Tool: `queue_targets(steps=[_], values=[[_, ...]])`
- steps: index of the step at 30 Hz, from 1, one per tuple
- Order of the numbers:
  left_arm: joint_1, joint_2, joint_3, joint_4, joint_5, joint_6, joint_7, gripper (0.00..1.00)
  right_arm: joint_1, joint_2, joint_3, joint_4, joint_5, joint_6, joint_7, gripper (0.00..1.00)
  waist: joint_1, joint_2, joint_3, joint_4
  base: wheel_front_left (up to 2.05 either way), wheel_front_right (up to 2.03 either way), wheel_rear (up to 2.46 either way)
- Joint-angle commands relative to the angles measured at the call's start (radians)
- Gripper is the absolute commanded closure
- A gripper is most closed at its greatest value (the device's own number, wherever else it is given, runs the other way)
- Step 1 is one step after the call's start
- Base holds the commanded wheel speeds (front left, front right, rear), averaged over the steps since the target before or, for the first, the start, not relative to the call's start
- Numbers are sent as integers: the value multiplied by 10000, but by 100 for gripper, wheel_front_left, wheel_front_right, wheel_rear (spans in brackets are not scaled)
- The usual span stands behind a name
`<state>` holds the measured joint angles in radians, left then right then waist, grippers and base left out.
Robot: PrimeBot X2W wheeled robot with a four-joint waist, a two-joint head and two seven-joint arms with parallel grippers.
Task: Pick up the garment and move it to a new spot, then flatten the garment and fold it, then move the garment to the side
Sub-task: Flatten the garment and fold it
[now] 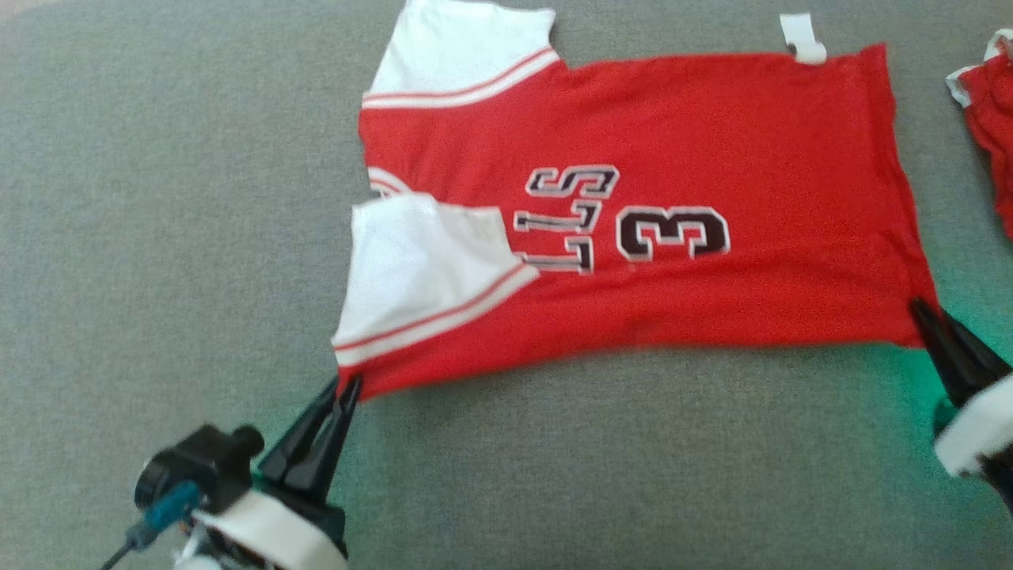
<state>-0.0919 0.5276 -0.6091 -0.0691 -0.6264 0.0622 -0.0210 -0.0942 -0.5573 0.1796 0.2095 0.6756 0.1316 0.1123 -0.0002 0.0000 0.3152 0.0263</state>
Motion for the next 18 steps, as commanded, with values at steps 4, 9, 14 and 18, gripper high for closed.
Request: queue_targets(steps=[4, 9, 14, 18], values=[[694, 750, 329, -1392, -178, 361, 347, 100, 1120, -1111, -346, -810, 588, -9, 164, 100, 2, 0, 7, 44, 0, 0, 0], [1090, 960, 232, -1853, -181, 556, 594, 100, 1716, -1330, -532, -1167, 630, -9, 294, 100, 2, 0, 208, 36, 0, 0, 0], [939, 859, 62, -1677, -266, 447, 825, 0, 1664, -1099, -657, -1249, 388, -9, 299, 0, 2, 0, 385, -24, 0, 0, 0], [507, 846, 9, -1639, -80, 466, 1065, 0, 1408, -808, -955, -1392, -138, -9, 42, 0, 2, 0, 499, -173, 0, 0, 0]])
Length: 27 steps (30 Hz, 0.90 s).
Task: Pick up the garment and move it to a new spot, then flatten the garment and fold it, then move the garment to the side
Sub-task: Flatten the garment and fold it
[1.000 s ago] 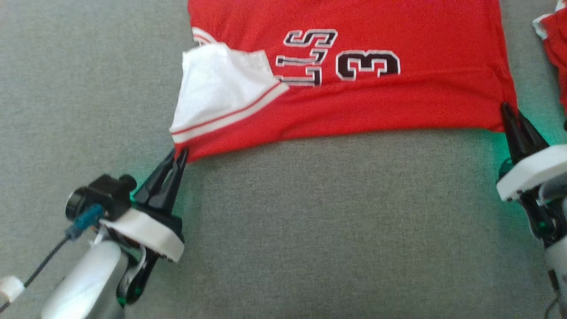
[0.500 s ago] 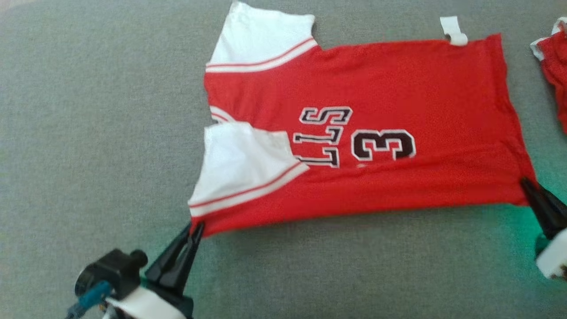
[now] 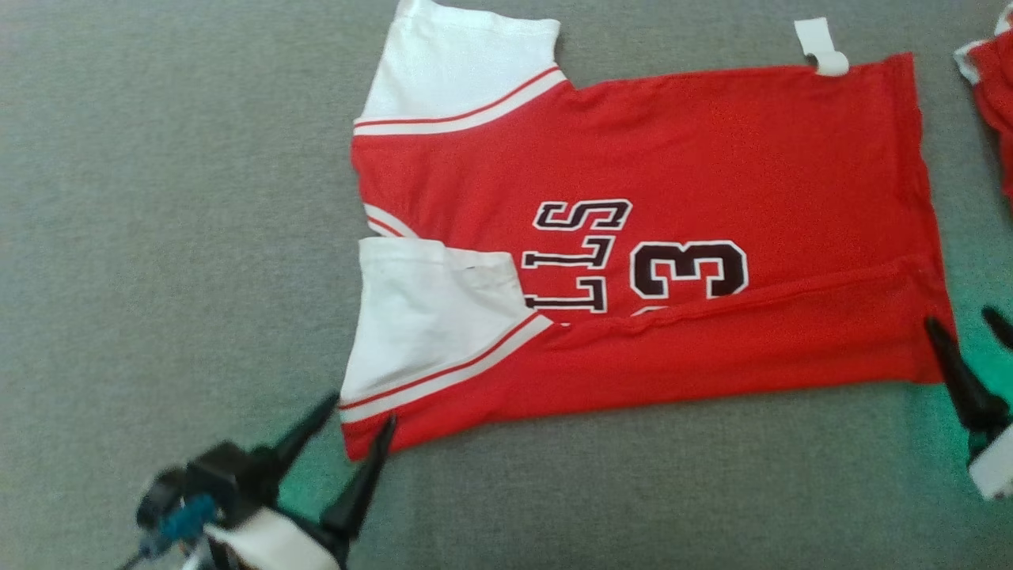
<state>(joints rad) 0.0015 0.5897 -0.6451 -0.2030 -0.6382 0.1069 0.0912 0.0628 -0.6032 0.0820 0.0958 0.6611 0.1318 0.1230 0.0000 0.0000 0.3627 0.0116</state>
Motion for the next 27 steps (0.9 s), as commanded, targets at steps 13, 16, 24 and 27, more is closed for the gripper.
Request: queue_targets(steps=[13, 16, 24, 27], values=[[-6816, 1435, 1678, 524, -470, -1838, 2841, 0, -1545, 829, 295, -1752, -1533, -11, -675, 0, 0, 0, 1169, -1611, 0, 0, 0], [-8977, 1590, 1452, 2155, -953, -2214, 4428, 0, -2056, 1091, 774, -1814, -1664, -11, -731, 0, 0, 0, 1668, -2266, 0, 0, 0], [-11115, 2073, 743, 4889, -1532, -2365, 6234, 0, -2449, 1490, 1358, -1235, -1622, -11, -1191, 0, 0, 0, 2189, -3382, 0, 0, 0], [-11332, 2285, 552, 5412, -1471, -2370, 6187, 0, -2506, 1538, 1479, -1064, -1572, -11, -1355, 0, 0, 0, 2295, -3590, 0, 0, 0]])
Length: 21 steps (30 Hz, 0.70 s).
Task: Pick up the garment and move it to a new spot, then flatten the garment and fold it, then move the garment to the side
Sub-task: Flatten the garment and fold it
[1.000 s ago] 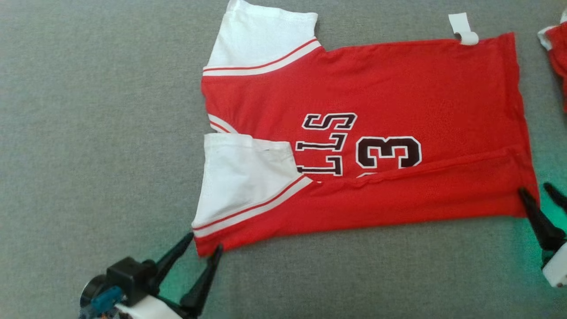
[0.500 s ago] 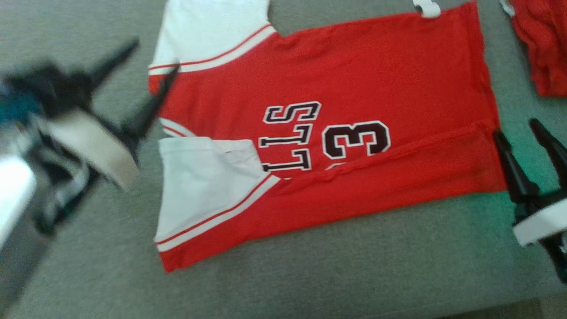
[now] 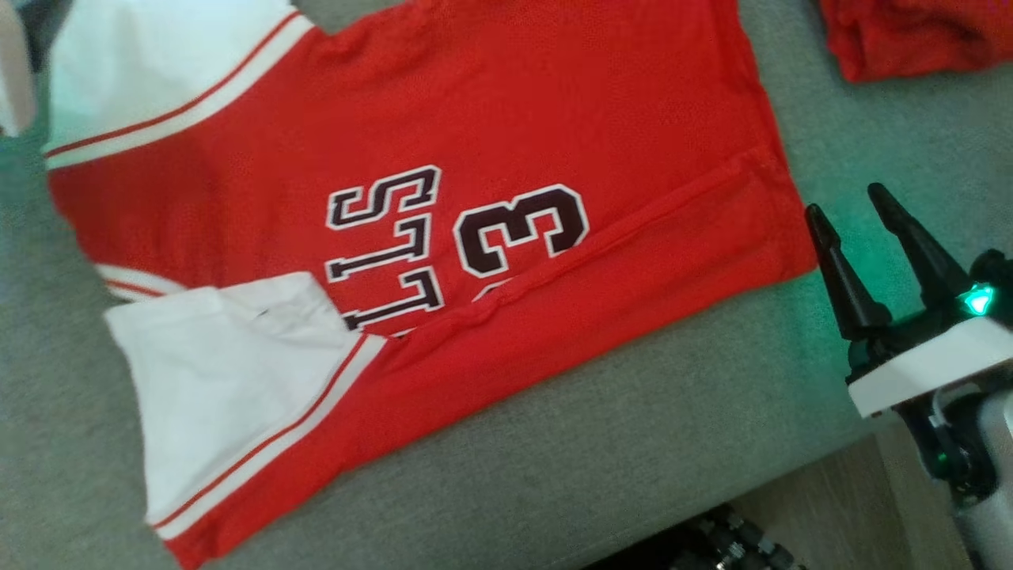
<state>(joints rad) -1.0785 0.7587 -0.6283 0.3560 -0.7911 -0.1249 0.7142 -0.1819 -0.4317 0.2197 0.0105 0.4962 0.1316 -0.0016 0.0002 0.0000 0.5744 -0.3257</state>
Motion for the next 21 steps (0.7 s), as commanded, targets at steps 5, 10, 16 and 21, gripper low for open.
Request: queue_targets(steps=[5, 10, 16, 21], values=[[-723, 908, -28, 271, -21, -55, -136, 0, -170, -102, 273, 0, 153, -9, -295, 0, -2, 0, 368, -402, 0, 0, 0], [-829, 1078, -324, 452, -84, -56, -285, 0, -298, -64, 390, 141, 167, -9, -380, 0, -2, 0, 476, -480, 0, 0, 0], [-1005, 1243, -654, 732, -302, -56, -342, 36, -488, -73, 492, 286, 176, -9, -427, 0, -2, 0, 607, -572, 0, 0, 0], [-1067, 1304, -884, 739, -748, -57, -157, 100, -550, -166, 446, 392, 255, -9, -464, 0, -2, 0, 617, -537, 0, 0, 0]])
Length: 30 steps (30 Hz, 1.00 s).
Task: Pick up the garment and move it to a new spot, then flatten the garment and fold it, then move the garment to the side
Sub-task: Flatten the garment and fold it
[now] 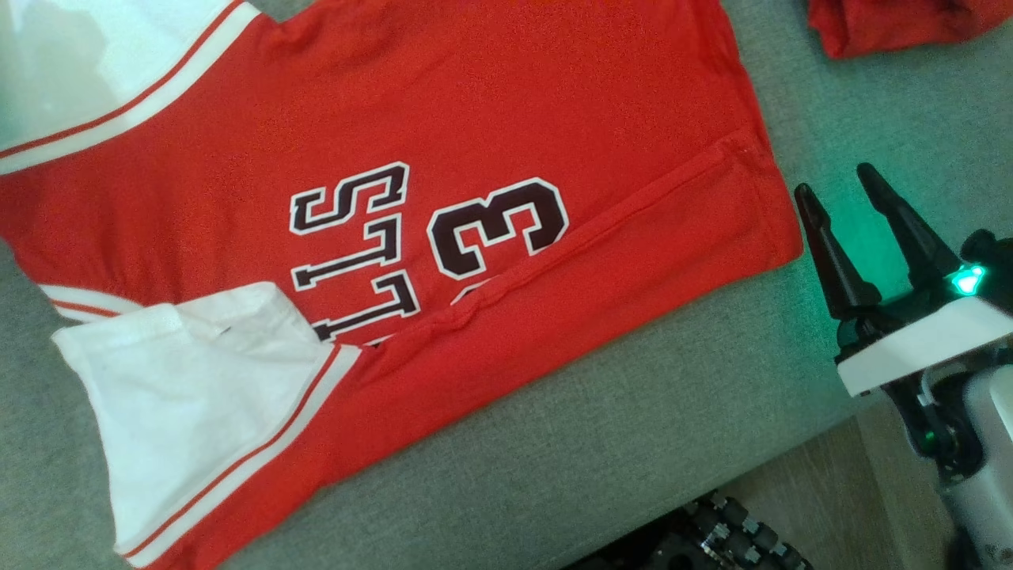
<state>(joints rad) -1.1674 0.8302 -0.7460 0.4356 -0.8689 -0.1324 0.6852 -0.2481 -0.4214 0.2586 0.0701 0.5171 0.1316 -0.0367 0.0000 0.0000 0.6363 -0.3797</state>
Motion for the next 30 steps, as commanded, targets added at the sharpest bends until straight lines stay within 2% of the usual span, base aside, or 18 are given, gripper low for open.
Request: queue_targets(steps=[1, 9, 18, 21, 30], values=[[-212, 601, 261, -76, 0, 18, 103, 100, 89, -297, 30, -188, 64, -9, -107, 0, 0, 0, -4, 24, 0, 0, 0], [-580, 552, -113, -323, 70, 18, -847, 100, -406, -553, -209, -386, 219, -9, 289, 0, 0, 0, -179, 405, 0, 0, 0], [-1192, 240, -761, -796, -148, 18, -1779, 100, -2251, -955, 249, -623, 1134, -9, 2390, 0, 0, 0, -295, 1028, 0, 0, 0], [-1465, 129, -983, -869, -139, 18, -1985, 100, -3110, -948, 457, -233, 1266, -9, 3058, 0, 0, 0, -224, 1222, 0, 0, 0], [-2108, 87, -1652, -842, -306, 18, -2352, 100, -5560, -222, 838, 1953, 1617, -9, 4371, 0, 0, 0, 50, 1606, 0, 0, 0]])
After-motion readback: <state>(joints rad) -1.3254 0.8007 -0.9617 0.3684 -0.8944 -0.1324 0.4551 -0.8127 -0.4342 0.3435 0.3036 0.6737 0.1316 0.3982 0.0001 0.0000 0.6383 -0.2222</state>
